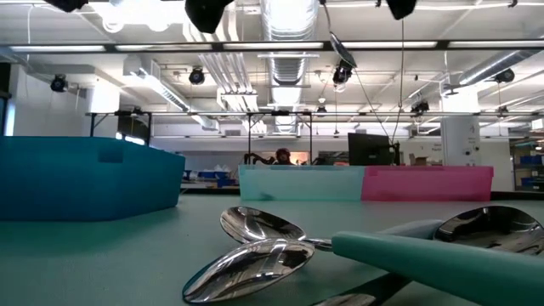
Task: Sort silverware by color (type)
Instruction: Put the bottom right blue spoon into the light blue bin
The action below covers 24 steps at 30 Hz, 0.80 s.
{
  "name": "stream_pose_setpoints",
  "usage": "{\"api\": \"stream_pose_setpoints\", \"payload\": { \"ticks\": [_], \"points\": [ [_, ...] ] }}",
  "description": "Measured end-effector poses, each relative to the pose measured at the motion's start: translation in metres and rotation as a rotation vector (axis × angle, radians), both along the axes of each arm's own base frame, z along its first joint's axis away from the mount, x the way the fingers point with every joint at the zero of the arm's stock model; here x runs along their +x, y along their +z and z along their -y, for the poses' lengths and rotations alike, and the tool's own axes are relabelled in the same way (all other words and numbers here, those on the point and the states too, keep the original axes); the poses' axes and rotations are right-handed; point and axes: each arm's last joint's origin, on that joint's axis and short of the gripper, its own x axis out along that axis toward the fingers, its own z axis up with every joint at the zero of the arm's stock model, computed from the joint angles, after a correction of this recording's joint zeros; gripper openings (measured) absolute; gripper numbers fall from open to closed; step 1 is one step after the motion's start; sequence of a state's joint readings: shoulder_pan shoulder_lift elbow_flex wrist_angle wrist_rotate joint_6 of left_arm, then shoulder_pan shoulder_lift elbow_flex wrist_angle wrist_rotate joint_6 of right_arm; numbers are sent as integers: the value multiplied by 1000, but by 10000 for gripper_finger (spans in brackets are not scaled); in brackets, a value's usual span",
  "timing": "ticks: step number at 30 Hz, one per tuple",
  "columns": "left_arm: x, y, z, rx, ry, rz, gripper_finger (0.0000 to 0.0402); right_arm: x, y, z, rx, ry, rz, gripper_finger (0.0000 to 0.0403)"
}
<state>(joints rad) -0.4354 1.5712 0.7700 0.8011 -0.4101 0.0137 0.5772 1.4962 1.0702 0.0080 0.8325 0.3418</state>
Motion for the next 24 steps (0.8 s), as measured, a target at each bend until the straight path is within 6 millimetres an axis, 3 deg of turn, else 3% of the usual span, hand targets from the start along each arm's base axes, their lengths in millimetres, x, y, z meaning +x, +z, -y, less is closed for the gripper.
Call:
{"api": "stream_pose_setpoints", "payload": {
  "ticks": [10,13,18,24],
  "points": [
    [9,-6,0,-43,24,108,151,16,-9,-3,-59,75,3,20],
    [10,-6,-1,-45,32,106,125,16,-9,-3,-80,86,2,20],
    [10,-6,-2,-42,40,106,40,17,-8,-1,-94,87,4,19],
    [13,-6,-9,-46,56,105,39,17,-9,0,-76,72,-1,36]
  ]
}}
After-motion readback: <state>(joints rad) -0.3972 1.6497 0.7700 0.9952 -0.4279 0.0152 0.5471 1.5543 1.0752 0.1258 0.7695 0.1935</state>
